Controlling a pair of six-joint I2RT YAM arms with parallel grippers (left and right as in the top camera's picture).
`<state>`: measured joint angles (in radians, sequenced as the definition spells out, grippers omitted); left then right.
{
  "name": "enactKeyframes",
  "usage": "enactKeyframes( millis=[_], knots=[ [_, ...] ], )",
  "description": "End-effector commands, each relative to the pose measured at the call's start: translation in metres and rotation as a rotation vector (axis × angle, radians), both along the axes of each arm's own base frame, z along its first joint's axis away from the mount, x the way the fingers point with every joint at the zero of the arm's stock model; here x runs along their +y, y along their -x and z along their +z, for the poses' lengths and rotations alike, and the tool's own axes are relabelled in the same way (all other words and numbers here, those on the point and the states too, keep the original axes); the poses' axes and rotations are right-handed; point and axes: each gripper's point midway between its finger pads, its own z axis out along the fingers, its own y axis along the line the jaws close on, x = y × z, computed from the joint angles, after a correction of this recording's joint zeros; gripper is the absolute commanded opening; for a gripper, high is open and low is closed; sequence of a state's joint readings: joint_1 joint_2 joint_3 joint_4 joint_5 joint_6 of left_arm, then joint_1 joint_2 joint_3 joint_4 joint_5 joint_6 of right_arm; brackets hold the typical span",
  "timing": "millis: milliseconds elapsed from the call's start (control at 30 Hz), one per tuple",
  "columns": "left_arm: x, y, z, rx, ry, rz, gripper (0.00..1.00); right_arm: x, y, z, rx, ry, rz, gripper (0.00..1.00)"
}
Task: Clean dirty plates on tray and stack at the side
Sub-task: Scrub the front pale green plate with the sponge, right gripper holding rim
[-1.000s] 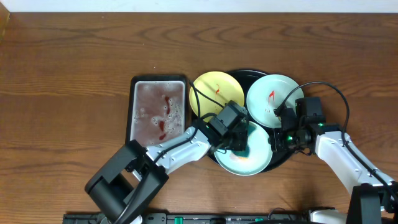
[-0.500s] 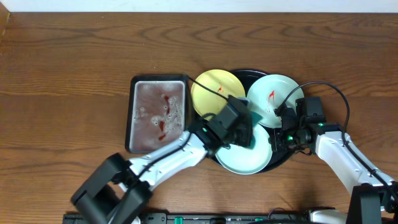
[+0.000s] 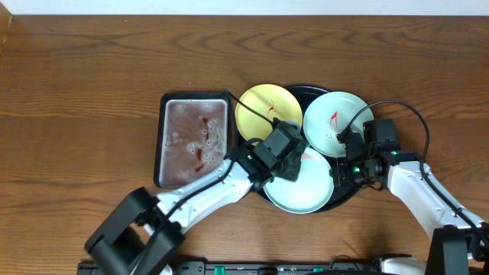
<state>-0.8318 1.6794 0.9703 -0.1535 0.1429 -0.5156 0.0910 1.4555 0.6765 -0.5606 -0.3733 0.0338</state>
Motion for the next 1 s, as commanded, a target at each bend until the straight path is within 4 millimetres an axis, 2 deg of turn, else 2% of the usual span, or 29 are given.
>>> enactKeyframes(
  millis=[0, 100, 233, 267, 433, 500, 600, 700, 733, 833, 967],
  knots=[
    [-0.01, -0.019, 0.029, -0.125, 0.066, -0.003, 0.07, 0.0, 0.002, -0.002, 0.01, 0.001, -0.004, 0.01],
    [-0.022, -0.029, 0.022, -0.153, 0.098, -0.003, 0.07, 0.0, 0.002, -0.002, 0.011, 0.001, -0.004, 0.01],
    [-0.021, -0.027, -0.015, -0.098, 0.041, -0.004, 0.07, 0.0, 0.002, -0.002, 0.011, 0.002, -0.004, 0.01],
    [-0.02, -0.027, -0.018, -0.091, 0.033, -0.004, 0.07, 0.0, 0.002, -0.001, 0.01, 0.001, -0.004, 0.01],
    [-0.008, -0.013, -0.033, -0.021, -0.028, -0.013, 0.07, 0.0, 0.002, -0.002, 0.012, 0.002, -0.004, 0.01],
    [-0.002, -0.001, -0.038, 0.036, -0.052, -0.031, 0.07, 0.0, 0.002, -0.002, 0.012, 0.002, -0.004, 0.01],
    [0.004, 0.005, -0.024, 0.041, -0.057, -0.033, 0.07, 0.0, 0.003, -0.002, 0.012, 0.002, -0.004, 0.01],
    [0.0, -0.005, 0.01, -0.066, -0.009, -0.045, 0.07, 0.0, 0.002, -0.002, 0.011, 0.002, -0.004, 0.01],
    [-0.001, -0.009, 0.015, -0.089, -0.003, -0.035, 0.07, 0.0, 0.002, -0.002, 0.011, 0.002, -0.004, 0.01],
    [-0.003, -0.015, 0.016, -0.115, 0.003, -0.022, 0.07, 0.0, 0.002, -0.002, 0.011, 0.002, -0.004, 0.01],
    [-0.009, -0.019, 0.004, -0.115, 0.004, -0.024, 0.08, 0.0, 0.002, -0.002, 0.011, 0.002, -0.004, 0.01]
  ],
)
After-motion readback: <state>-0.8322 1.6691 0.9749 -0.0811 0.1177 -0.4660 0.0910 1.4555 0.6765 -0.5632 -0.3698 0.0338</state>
